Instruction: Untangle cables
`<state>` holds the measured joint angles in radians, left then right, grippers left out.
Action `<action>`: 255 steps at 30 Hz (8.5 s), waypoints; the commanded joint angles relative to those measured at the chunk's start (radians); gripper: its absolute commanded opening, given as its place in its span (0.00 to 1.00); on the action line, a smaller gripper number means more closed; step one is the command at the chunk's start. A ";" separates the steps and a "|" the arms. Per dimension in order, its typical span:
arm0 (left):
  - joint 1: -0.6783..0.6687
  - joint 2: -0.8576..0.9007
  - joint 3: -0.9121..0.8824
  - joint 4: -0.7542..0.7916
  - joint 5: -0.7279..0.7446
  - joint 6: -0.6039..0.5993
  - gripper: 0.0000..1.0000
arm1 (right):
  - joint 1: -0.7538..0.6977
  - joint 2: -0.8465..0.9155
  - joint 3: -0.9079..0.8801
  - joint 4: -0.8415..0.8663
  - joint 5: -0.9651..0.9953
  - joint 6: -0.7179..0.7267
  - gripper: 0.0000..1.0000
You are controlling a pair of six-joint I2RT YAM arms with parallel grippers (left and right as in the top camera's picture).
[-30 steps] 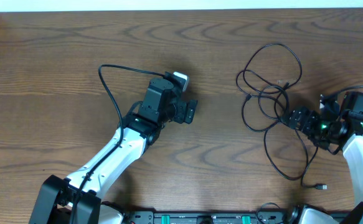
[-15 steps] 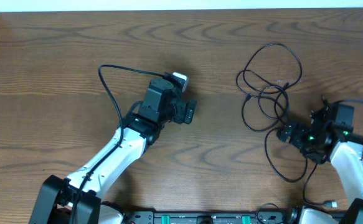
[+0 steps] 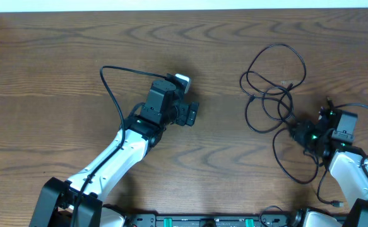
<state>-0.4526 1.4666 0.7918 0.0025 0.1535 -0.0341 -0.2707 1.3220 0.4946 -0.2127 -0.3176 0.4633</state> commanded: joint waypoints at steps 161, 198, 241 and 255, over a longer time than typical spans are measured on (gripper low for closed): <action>-0.216 0.465 0.012 0.930 0.220 0.333 0.91 | 0.392 0.135 1.431 -0.026 -0.210 0.136 0.01; -0.310 0.736 0.614 0.720 0.329 0.400 0.77 | 0.440 0.135 1.431 0.187 -0.422 0.420 0.01; 0.108 0.108 0.614 0.287 0.575 -0.084 0.08 | 0.158 0.219 1.427 -0.642 -0.235 -0.045 0.01; 0.106 0.108 0.614 0.286 0.647 -0.102 0.07 | 0.362 0.433 1.427 -0.707 -0.603 -0.645 0.01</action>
<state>-0.3477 1.6005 1.4029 0.2874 0.7647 -0.1219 0.0444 1.7275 1.9175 -0.9184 -0.8078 0.0097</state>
